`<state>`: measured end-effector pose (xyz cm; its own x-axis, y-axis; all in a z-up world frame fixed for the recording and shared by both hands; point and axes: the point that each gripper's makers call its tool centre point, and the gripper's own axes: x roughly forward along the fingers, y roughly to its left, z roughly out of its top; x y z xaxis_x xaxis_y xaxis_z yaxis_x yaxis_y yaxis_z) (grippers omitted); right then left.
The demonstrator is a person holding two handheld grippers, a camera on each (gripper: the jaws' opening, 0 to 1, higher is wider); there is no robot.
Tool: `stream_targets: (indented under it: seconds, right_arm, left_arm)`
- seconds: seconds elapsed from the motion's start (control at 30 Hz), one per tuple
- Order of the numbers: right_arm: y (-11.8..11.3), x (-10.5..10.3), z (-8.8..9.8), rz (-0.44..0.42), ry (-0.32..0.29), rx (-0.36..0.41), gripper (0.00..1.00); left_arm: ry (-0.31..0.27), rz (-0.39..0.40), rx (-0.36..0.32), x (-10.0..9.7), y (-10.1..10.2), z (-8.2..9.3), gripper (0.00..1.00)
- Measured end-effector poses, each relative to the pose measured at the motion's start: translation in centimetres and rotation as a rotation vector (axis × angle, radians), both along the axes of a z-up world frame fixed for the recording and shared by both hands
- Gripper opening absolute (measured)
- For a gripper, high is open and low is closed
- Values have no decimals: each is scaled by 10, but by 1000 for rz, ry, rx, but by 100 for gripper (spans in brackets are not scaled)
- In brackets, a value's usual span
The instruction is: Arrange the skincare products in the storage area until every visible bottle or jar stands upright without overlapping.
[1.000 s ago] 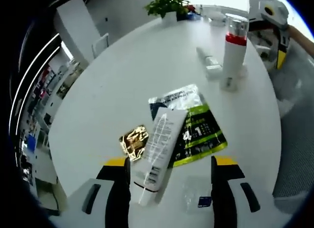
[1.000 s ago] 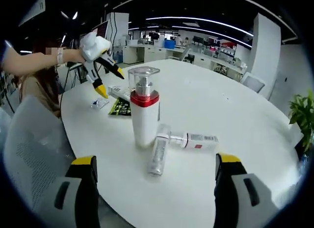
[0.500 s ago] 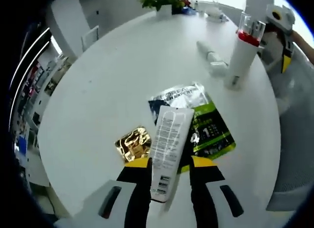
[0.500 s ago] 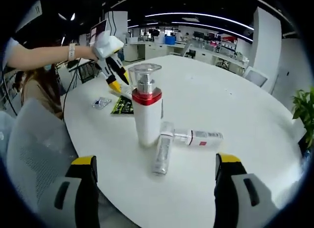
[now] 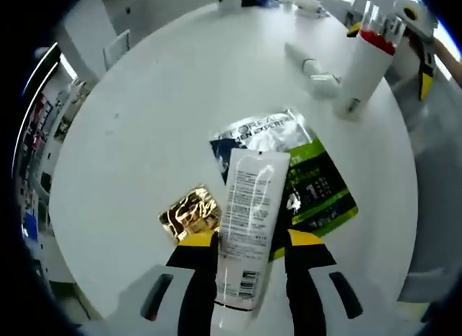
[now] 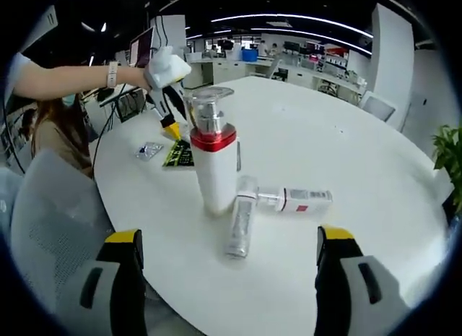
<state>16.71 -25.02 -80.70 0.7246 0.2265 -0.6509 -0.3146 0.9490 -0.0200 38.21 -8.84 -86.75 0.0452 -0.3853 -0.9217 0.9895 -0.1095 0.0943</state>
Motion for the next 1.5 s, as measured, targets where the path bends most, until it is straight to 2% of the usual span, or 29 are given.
stream_targets:
  seconds: [0.2,0.5,0.53,0.57,0.6,0.63,0.7,0.77,0.93,1.2,1.27,1.33,1.5]
  right_arm:
    - [-3,1,-3,-8,4,5,100]
    - [-7,4,-10,-13,16,7,100]
    - [-7,4,-11,-13,16,8,100]
    - [-7,6,-11,-13,16,10,100]
    - [-7,6,-10,-14,16,10,100]
    - [-8,7,-10,-14,14,9,100]
    - [-11,9,-8,-20,11,6,100]
    - [-14,9,-6,-23,8,2,100]
    - [-16,8,-6,-37,4,4,100]
    - [-6,8,-9,-24,7,17,100]
    - [-4,9,-7,-20,2,19,100]
    - [-3,9,-6,-18,-4,20,100]
    - [3,9,-4,-10,-12,29,100]
  left_arm:
    - [17,-56,88,-1,6,-10,34]
    - [32,-36,103,0,4,-14,36]
    - [50,-28,97,-2,2,-14,36]
    - [97,-19,77,-8,-3,-15,37]
    - [106,-32,50,-10,-8,-15,38]
    - [83,-87,22,-9,-15,-14,38]
    - [84,-76,56,-10,-14,-13,36]
    - [78,-116,48,-12,-17,-13,33]
    - [92,-112,17,-7,-15,-14,30]
    - [88,-88,-44,-3,-14,-15,26]
    - [73,-86,-60,-3,-13,-15,26]
    - [63,-50,-82,-1,-14,-14,24]
    - [21,-48,-101,-5,-14,-13,24]
